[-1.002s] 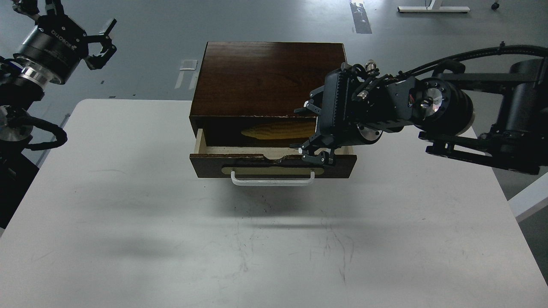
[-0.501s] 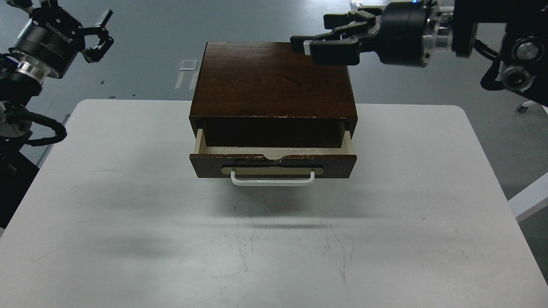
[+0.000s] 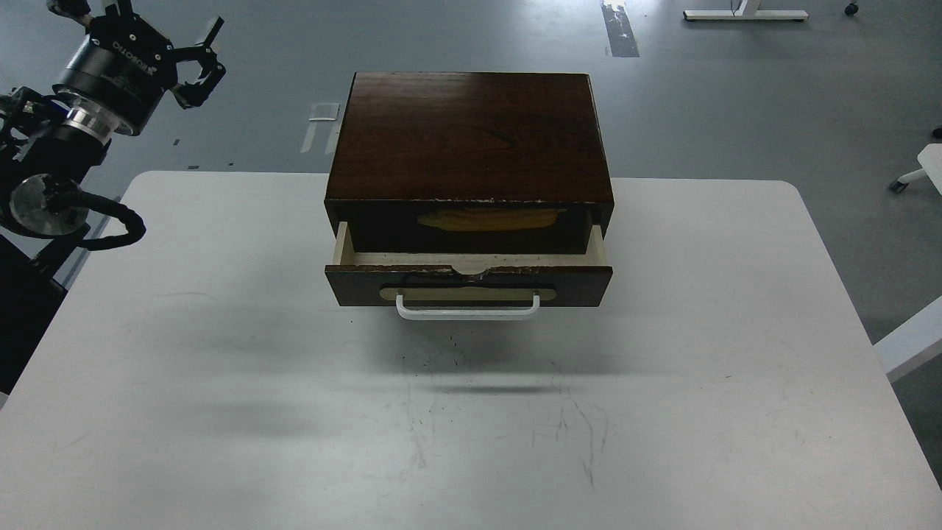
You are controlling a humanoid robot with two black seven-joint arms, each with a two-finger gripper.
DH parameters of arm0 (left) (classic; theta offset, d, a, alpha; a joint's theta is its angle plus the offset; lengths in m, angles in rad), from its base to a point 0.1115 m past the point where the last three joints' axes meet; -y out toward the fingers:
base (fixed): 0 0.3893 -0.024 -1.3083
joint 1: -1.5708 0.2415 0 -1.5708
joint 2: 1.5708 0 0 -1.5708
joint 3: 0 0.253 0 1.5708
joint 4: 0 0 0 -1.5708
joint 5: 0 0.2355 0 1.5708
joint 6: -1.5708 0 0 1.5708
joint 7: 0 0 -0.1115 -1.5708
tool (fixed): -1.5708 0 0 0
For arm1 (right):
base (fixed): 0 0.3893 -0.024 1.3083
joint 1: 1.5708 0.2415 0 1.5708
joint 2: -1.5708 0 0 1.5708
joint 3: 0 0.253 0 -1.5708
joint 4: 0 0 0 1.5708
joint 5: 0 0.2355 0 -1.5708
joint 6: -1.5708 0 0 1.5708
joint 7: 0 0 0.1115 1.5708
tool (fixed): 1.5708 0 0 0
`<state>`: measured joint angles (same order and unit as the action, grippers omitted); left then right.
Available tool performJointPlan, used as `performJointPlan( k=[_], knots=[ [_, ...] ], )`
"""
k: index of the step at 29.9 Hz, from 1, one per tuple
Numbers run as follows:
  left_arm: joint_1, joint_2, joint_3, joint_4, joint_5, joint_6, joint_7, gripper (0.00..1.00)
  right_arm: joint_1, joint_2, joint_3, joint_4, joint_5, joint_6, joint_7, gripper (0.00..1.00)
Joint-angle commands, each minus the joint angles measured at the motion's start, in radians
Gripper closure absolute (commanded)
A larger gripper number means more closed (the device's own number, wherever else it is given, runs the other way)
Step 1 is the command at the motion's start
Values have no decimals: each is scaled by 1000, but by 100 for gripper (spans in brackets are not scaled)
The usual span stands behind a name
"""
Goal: Put corn in drawer with both arms
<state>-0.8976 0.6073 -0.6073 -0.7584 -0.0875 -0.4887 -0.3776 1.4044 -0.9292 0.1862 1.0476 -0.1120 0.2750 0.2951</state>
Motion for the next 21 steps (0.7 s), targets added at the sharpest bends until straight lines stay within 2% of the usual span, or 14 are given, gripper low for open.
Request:
performJointPlan(
  k=[1, 7, 13, 16, 21],
  knots=[
    [0, -15, 0, 2, -1, 0, 0, 2, -64, 9, -1, -74, 156, 9, 15, 0],
    [8, -20, -2, 4, -1, 0, 2, 2, -191, 39, 9, -113, 425, 73, 10, 0],
    [14, -55, -2, 73, -5, 0, 0, 2, -300, 82, 15, -193, 672, 122, 3, 0],
    [19, -64, -2, 85, -12, 0, 2, 2, -384, 116, 48, -221, 845, 200, 1, 0],
    [25, -80, -3, 108, -23, 0, 2, 2, -461, 159, 102, -228, 865, 214, 3, 0]
  ],
)
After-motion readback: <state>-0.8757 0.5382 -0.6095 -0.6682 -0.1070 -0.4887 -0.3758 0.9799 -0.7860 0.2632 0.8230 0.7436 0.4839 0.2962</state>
